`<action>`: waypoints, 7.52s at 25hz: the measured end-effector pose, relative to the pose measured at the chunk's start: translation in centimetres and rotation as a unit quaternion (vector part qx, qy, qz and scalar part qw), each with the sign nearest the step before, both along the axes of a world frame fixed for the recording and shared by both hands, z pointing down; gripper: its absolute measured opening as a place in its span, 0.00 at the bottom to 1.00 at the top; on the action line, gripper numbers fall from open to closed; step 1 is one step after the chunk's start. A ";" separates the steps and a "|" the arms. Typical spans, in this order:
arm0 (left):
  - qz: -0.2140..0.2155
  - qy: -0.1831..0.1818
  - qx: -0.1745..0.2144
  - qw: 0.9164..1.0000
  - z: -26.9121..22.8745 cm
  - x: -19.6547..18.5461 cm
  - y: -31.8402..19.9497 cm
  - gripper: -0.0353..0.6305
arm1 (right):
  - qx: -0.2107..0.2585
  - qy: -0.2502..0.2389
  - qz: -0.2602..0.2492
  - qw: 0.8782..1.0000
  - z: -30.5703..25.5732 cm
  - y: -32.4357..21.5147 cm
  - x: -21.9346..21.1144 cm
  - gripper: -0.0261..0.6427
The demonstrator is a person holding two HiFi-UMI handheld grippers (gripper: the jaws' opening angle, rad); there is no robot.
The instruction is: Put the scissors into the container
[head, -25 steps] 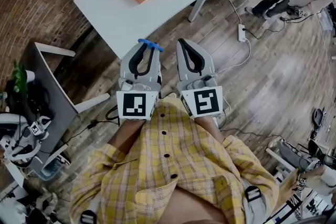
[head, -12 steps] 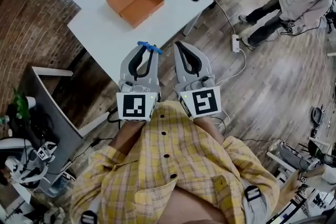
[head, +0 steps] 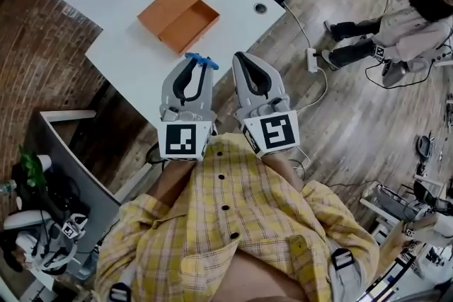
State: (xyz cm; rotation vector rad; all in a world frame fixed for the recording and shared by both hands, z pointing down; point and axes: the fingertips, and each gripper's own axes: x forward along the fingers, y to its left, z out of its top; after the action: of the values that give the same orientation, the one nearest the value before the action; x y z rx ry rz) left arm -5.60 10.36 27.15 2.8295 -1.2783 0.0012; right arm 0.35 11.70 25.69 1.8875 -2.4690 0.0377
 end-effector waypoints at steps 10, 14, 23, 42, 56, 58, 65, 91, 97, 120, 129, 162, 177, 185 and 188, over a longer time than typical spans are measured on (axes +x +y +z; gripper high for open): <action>0.028 0.004 -0.027 0.999 1.4 -1.1 -5.4 0.18 | -0.013 0.006 0.022 1.000 0.6 -5.6 -1.3 0.05; 0.027 0.002 -0.038 0.999 2.3 -1.5 -6.3 0.18 | -0.021 0.007 0.028 0.999 1.2 -6.4 -1.3 0.05; 0.000 -0.004 -0.041 0.999 3.4 -1.9 -9.0 0.18 | -0.031 0.008 0.011 0.999 2.7 -9.2 -1.0 0.05; -0.053 -0.089 -0.062 0.993 6.8 1.6 -17.3 0.18 | -0.037 -0.013 -0.063 0.997 4.6 -17.3 2.7 0.05; -0.044 -0.157 -0.094 0.982 10.9 3.3 -21.4 0.18 | -0.060 -0.031 -0.070 0.995 7.1 -21.2 4.6 0.05; -0.041 -0.177 -0.095 0.979 11.8 3.4 -22.1 0.18 | -0.063 -0.033 -0.070 0.995 7.4 -21.8 4.8 0.05; -0.029 -0.217 -0.107 0.970 14.5 4.3 -23.6 0.18 | -0.070 -0.039 -0.067 0.995 8.0 -23.1 5.6 0.05; 0.022 -0.356 -0.155 0.921 25.7 4.7 -26.4 0.18 | -0.094 -0.029 -0.073 0.992 10.0 -24.9 4.7 0.05; 0.037 -0.381 -0.173 0.907 28.7 4.9 -26.8 0.18 | -0.098 -0.031 -0.069 0.992 10.4 -25.0 5.3 0.05; 0.073 -0.403 -0.225 0.884 36.4 5.6 -29.4 0.18 | -0.109 -0.027 -0.055 0.992 11.3 -26.0 6.1 0.05; 0.082 -0.410 -0.243 0.875 38.7 4.9 -29.5 0.18 | -0.111 -0.022 -0.054 0.992 11.3 -26.1 6.1 0.05; 0.092 -0.398 -0.275 0.870 40.8 4.9 -29.8 0.18 | -0.127 -0.029 -0.062 0.990 11.7 -26.2 5.8 0.05; 0.084 -0.387 -0.274 0.877 39.9 4.5 -30.2 0.19 | -0.126 -0.034 -0.053 0.990 11.9 -25.9 6.0 0.05; 0.073 -0.373 -0.268 0.885 38.3 4.6 -30.1 0.18 | -0.122 -0.035 -0.057 0.990 11.5 -25.4 6.1 0.05; 0.070 -0.368 -0.266 0.888 37.8 4.5 -29.9 0.18 | -0.120 -0.035 -0.057 0.990 11.3 -25.2 6.1 0.05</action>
State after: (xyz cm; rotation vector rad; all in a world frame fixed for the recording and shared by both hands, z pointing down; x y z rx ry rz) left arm -1.08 -19.52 64.91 2.4518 -0.9092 1.3146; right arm 6.44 -13.54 37.00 1.6729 -2.4799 0.3863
